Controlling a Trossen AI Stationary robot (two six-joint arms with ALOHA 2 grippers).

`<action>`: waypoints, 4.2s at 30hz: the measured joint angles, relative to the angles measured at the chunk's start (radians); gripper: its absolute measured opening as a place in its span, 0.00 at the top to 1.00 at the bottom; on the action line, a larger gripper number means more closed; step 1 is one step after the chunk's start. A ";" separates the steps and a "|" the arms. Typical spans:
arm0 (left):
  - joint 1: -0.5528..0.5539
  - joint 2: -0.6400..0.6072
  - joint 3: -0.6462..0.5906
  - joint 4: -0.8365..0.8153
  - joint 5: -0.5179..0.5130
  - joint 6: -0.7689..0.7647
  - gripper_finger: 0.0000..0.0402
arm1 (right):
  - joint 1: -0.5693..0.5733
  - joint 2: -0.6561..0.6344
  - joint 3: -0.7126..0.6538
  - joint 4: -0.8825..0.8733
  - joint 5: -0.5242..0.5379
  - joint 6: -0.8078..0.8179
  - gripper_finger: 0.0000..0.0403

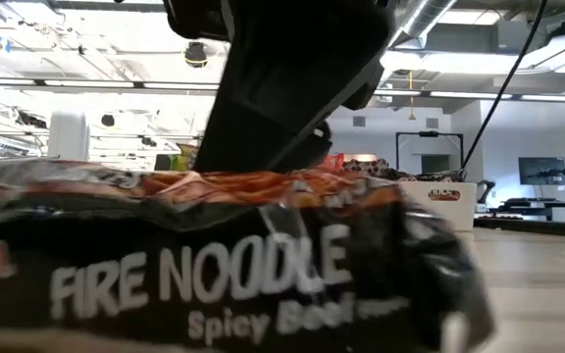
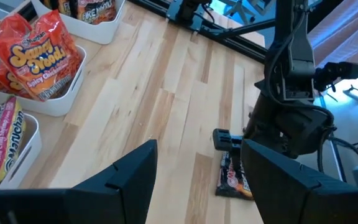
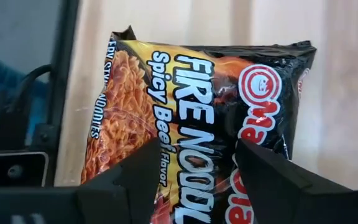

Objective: Sort Maruchan noodles
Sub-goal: Put the black noodle pack into the right white bin

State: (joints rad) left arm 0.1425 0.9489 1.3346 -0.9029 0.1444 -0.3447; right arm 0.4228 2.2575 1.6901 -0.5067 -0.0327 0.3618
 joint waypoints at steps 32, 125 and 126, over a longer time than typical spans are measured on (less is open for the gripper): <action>0.000 0.000 0.000 -0.009 -0.002 0.043 0.46 | -0.021 -0.051 -0.005 -0.271 -0.044 0.293 0.99; 0.020 0.143 0.000 -0.029 0.082 0.052 0.46 | -0.191 -0.514 -0.031 -1.064 0.371 0.234 0.99; 0.025 0.143 0.000 -0.023 0.080 0.052 0.46 | -0.206 -0.529 -0.031 -1.064 0.385 0.221 0.99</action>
State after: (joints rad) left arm 0.1675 1.0924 1.3342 -0.9263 0.2247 -0.2924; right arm 0.2168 1.7286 1.6594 -1.5707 0.3525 0.5829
